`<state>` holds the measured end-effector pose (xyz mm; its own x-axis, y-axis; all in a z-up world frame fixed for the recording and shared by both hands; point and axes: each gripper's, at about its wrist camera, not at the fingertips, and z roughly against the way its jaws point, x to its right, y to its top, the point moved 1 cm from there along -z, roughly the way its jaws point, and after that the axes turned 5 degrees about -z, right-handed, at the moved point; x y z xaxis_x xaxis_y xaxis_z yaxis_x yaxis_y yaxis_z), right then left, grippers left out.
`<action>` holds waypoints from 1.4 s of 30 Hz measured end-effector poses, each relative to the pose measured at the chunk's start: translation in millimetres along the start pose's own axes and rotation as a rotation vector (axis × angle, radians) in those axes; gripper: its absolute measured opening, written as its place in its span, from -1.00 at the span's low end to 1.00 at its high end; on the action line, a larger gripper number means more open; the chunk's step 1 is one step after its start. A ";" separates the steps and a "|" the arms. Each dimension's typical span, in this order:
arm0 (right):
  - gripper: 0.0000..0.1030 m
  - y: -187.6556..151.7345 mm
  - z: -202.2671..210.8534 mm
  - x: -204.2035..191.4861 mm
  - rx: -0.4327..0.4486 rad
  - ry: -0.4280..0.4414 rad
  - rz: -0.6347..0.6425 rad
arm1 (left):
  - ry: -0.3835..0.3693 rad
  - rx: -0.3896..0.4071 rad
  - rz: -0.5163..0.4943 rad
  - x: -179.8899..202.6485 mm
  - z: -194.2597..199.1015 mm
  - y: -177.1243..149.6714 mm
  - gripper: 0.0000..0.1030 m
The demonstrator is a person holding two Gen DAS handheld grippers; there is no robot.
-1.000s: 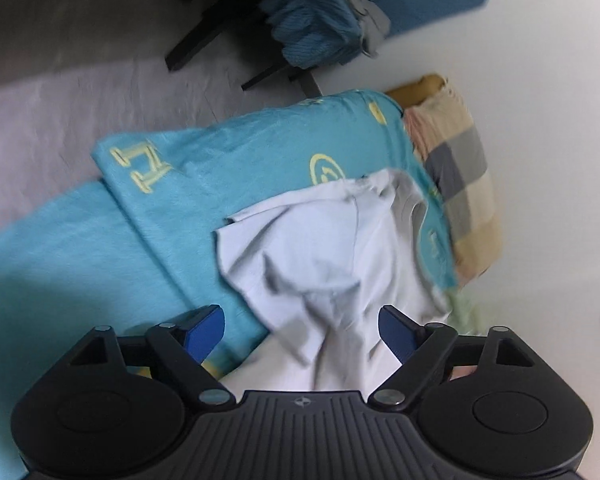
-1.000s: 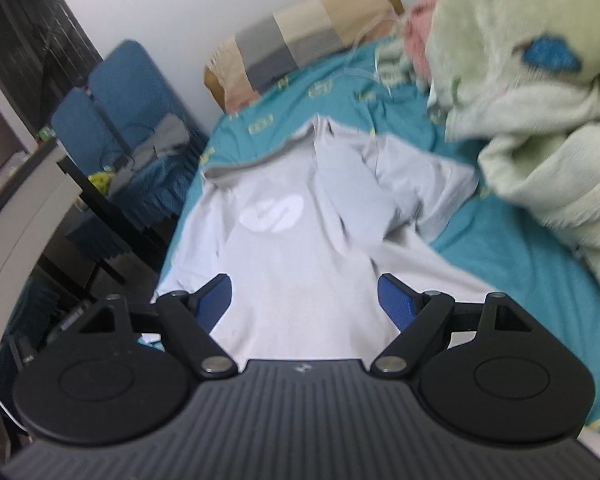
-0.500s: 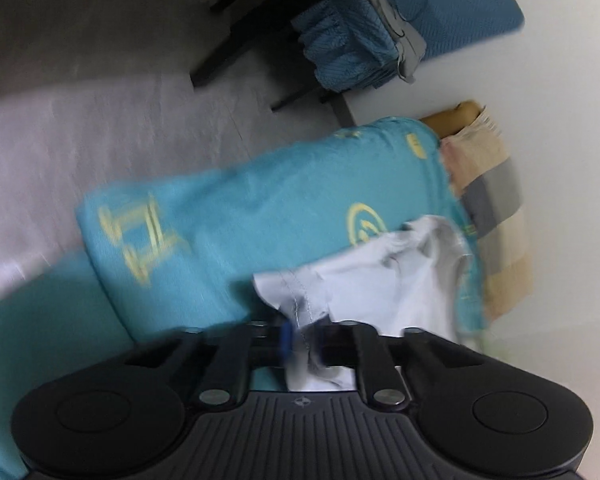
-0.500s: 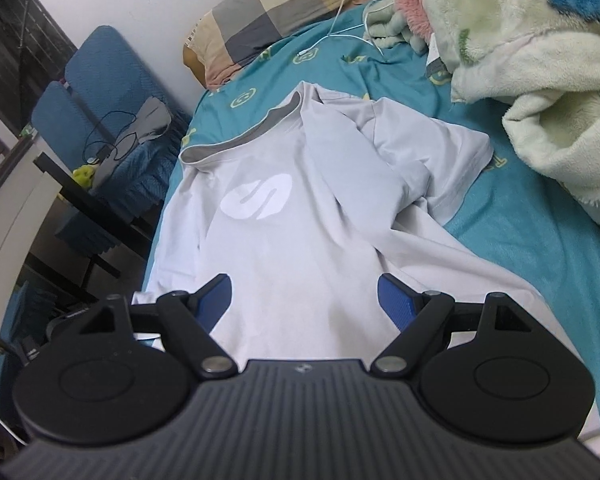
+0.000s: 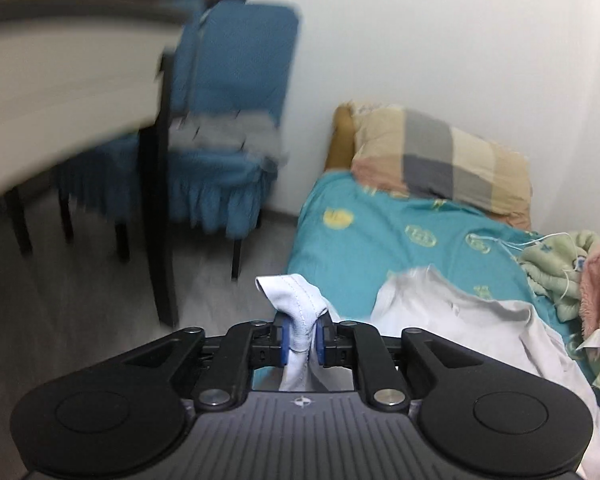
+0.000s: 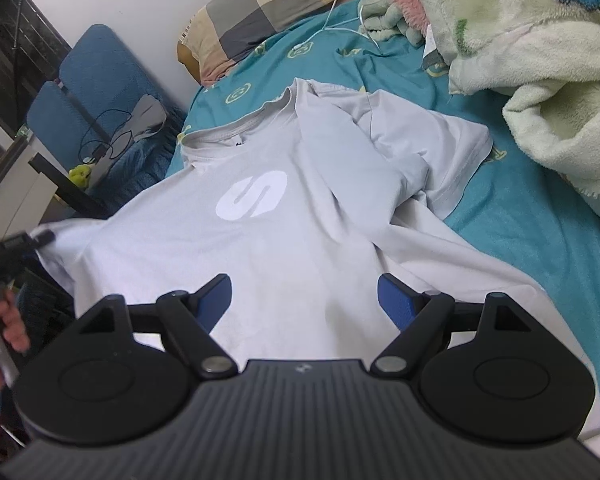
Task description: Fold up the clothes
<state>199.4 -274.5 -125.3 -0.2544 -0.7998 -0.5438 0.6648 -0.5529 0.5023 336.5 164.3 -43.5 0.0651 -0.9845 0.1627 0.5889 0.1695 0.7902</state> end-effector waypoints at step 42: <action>0.59 -13.2 -28.3 -1.0 -0.124 -0.022 -0.011 | -0.202 0.135 0.548 -78.8 -66.5 -16.9 -0.97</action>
<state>210.8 -259.8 -150.4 -0.2761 -0.7997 -0.5332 0.7435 -0.5292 0.4087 375.0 236.1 -108.9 0.1681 -0.7262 0.6666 0.4045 0.6675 0.6252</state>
